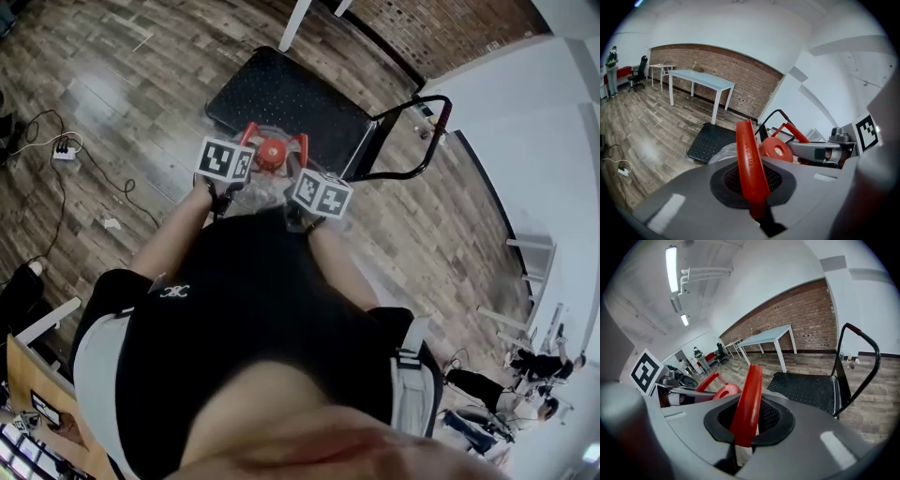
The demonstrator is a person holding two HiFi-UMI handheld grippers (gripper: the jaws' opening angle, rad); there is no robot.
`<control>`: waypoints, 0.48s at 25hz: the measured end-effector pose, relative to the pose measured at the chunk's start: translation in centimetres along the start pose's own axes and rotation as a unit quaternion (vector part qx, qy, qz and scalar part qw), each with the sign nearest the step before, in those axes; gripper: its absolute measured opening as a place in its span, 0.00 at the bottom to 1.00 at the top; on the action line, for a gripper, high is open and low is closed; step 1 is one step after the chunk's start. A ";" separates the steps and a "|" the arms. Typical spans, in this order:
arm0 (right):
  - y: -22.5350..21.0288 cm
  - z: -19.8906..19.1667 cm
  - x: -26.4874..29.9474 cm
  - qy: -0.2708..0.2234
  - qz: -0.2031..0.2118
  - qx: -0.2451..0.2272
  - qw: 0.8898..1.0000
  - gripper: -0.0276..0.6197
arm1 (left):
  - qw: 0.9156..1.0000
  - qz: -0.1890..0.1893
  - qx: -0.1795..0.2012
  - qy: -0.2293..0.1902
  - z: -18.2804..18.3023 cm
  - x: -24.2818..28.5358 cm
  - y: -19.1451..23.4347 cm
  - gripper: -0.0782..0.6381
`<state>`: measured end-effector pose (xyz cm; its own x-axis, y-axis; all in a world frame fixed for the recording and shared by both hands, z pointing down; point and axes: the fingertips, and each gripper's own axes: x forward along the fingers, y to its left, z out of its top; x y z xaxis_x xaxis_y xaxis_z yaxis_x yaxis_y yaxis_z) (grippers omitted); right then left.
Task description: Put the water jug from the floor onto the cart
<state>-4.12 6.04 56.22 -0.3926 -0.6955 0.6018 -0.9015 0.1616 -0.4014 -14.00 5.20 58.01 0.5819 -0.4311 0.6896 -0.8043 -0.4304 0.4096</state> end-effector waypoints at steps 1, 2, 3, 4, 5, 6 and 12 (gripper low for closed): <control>0.0 0.0 0.7 0.008 0.004 0.001 1.000 0.12 | 1.000 0.004 -0.005 0.002 -0.1 0.1 0.6 0.11; 0.0 0.0 1.4 0.015 0.008 0.002 1.000 0.12 | 1.000 0.009 -0.009 0.005 -0.1 0.2 1.2 0.11; 0.0 0.2 2.1 0.020 0.014 0.003 1.000 0.12 | 1.000 0.013 -0.012 0.006 -0.1 0.3 1.6 0.11; 0.0 0.5 2.8 0.025 0.020 0.004 0.999 0.12 | 1.000 0.017 -0.015 0.007 0.1 0.5 2.1 0.11; 0.0 0.9 3.6 0.030 0.026 0.003 0.999 0.12 | 1.000 0.021 -0.018 0.008 0.4 0.8 2.5 0.11; 0.0 1.3 4.4 0.035 0.032 0.000 0.999 0.12 | 0.999 0.025 -0.022 0.008 0.9 1.0 3.0 0.11; -0.3 3.9 9.0 0.067 0.058 -0.020 0.996 0.12 | 0.997 0.053 -0.050 0.002 4.6 2.8 6.0 0.11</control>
<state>-6.69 -2.99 59.00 -0.5131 -0.5712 0.6407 -0.8541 0.2657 -0.4471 -16.67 -2.21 59.65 0.4923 -0.4671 0.7345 -0.8695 -0.3016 0.3911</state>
